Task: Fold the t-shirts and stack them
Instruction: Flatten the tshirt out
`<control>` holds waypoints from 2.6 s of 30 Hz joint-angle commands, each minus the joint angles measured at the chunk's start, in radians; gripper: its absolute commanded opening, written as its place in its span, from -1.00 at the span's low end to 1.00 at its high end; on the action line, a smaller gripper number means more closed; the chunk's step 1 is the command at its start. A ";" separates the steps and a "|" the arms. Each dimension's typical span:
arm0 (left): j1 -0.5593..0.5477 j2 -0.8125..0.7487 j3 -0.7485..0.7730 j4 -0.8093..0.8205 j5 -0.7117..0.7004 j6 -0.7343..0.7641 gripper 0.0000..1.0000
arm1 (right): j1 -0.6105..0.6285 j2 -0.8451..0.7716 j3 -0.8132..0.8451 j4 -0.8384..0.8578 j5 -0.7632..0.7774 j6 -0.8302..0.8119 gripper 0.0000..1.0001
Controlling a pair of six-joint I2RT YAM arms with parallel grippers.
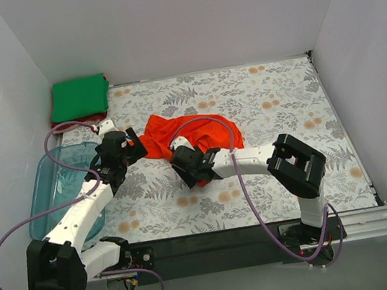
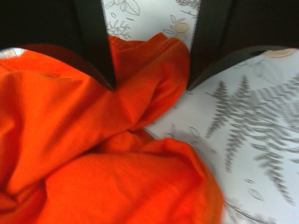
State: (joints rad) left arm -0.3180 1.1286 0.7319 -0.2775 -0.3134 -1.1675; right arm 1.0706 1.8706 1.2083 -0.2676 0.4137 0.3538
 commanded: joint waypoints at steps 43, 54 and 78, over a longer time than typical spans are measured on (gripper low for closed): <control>0.017 0.165 0.057 -0.040 0.119 -0.235 0.53 | -0.654 -0.675 -0.419 0.235 -0.746 -0.162 0.33; 0.016 -0.159 -0.081 -0.131 0.088 -0.133 0.54 | -0.466 -0.171 -0.060 0.383 -0.955 -0.182 0.18; 0.016 -0.213 -0.187 -0.048 0.115 -0.063 0.56 | -0.399 0.269 0.235 0.384 -1.029 -0.196 -0.15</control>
State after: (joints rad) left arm -0.3065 0.9138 0.5293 -0.3355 -0.2085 -1.2510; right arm 0.6682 2.1437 1.3998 0.0811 -0.6052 0.1772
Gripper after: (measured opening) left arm 0.782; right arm 0.430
